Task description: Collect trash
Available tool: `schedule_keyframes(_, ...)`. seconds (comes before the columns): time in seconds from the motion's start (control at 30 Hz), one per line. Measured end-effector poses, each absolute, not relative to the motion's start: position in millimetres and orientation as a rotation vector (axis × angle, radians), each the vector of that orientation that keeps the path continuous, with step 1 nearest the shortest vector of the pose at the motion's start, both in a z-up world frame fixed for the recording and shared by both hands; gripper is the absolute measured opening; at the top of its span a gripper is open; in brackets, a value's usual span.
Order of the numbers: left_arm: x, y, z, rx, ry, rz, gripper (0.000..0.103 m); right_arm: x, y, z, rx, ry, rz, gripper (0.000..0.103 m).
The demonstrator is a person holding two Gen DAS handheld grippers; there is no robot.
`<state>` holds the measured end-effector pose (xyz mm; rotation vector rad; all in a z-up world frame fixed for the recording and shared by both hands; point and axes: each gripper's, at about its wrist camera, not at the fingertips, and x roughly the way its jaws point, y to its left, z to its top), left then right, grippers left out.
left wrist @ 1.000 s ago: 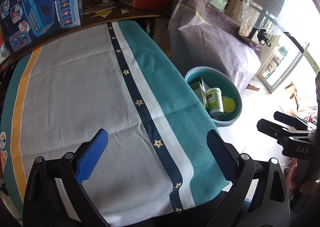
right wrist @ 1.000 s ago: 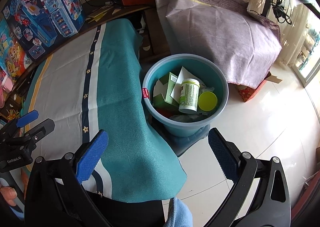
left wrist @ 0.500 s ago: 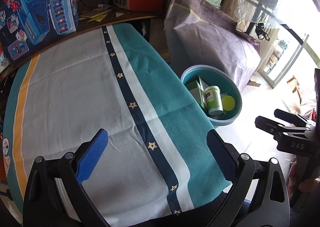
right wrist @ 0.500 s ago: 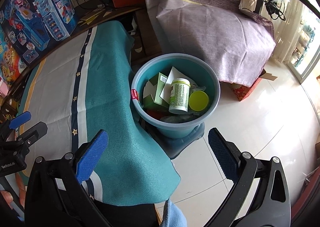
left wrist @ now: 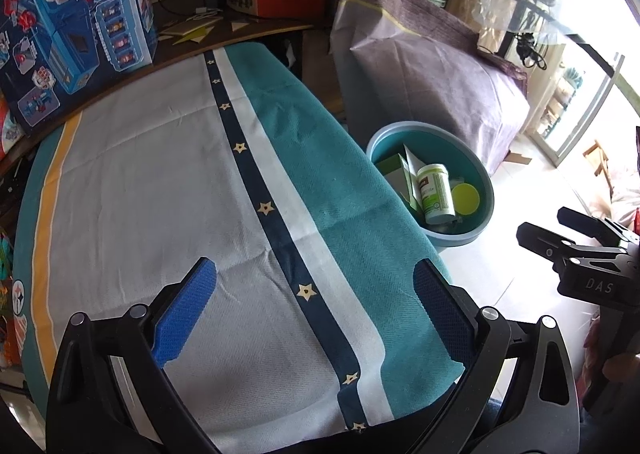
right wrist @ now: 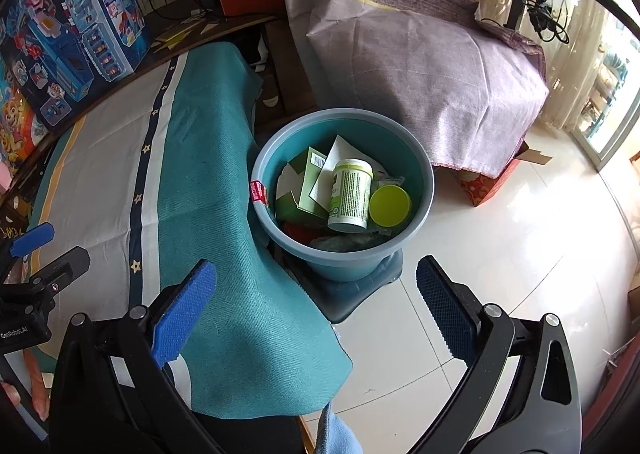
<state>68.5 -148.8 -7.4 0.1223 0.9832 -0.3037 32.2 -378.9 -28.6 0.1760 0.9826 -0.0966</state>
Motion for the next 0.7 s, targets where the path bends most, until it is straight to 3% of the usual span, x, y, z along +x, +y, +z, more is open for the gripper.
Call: schedule_keyframes(0.7,69.6,-154.1,-15.7,0.135,1.013,-0.303,0.099,36.4,-382.9,-32.2,0.16,0.985,-0.105,0.096)
